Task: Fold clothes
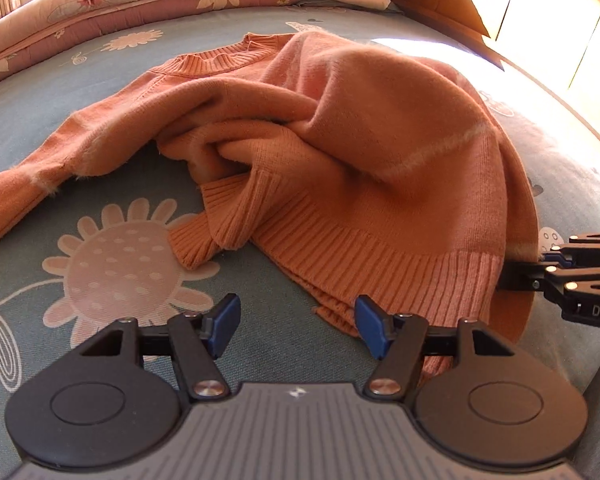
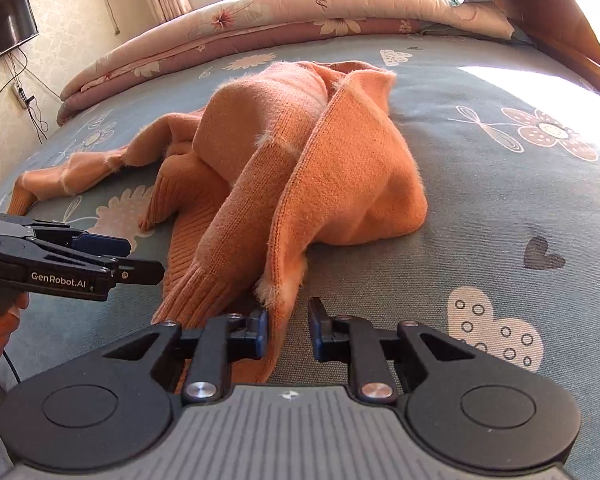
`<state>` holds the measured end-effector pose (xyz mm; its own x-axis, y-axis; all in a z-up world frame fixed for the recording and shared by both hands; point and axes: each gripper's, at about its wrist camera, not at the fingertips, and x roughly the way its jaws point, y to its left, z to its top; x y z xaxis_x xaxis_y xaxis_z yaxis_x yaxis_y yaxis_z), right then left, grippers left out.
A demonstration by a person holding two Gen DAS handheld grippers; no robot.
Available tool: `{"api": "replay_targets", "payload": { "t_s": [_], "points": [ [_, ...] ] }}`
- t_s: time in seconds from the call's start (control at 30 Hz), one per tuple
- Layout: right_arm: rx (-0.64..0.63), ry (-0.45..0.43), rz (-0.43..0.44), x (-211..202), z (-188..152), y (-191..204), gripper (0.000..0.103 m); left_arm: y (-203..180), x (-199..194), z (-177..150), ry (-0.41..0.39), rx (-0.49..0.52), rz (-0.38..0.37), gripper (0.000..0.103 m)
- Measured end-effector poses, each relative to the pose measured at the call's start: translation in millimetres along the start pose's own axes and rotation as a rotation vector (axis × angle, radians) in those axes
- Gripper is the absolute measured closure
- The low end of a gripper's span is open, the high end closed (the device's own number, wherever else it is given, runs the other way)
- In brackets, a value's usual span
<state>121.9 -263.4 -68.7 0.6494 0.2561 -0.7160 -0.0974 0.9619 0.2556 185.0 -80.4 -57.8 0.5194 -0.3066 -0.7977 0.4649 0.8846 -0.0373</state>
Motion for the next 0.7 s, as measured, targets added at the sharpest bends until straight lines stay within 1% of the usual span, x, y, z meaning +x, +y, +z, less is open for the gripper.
{"api": "replay_targets", "payload": {
  "t_s": [0.03, 0.13, 0.27, 0.37, 0.47, 0.6, 0.7],
  "points": [
    [0.002, 0.006, 0.012, 3, 0, -1, 0.096, -1, 1, -3, 0.000, 0.003, 0.002, 0.031],
    [-0.008, -0.007, 0.002, -1, 2, -5, 0.097, 0, 3, -9, 0.002, 0.004, 0.004, 0.027],
    [-0.020, -0.035, -0.035, -15, 11, -18, 0.097, 7, 8, -13, 0.009, -0.031, -0.007, 0.017],
    [-0.030, -0.059, -0.091, -29, 21, -33, 0.097, 12, 11, -15, 0.015, -0.057, -0.016, 0.012],
    [-0.061, -0.085, -0.174, -44, 34, -50, 0.097, 11, 13, -17, 0.013, -0.061, -0.013, 0.009],
    [-0.095, -0.106, -0.281, -59, 49, -73, 0.097, 10, 13, -19, 0.013, -0.058, -0.009, 0.008],
    [-0.114, -0.097, -0.362, -64, 64, -96, 0.097, 10, 13, -19, 0.015, -0.061, -0.008, 0.008]
  ]
}}
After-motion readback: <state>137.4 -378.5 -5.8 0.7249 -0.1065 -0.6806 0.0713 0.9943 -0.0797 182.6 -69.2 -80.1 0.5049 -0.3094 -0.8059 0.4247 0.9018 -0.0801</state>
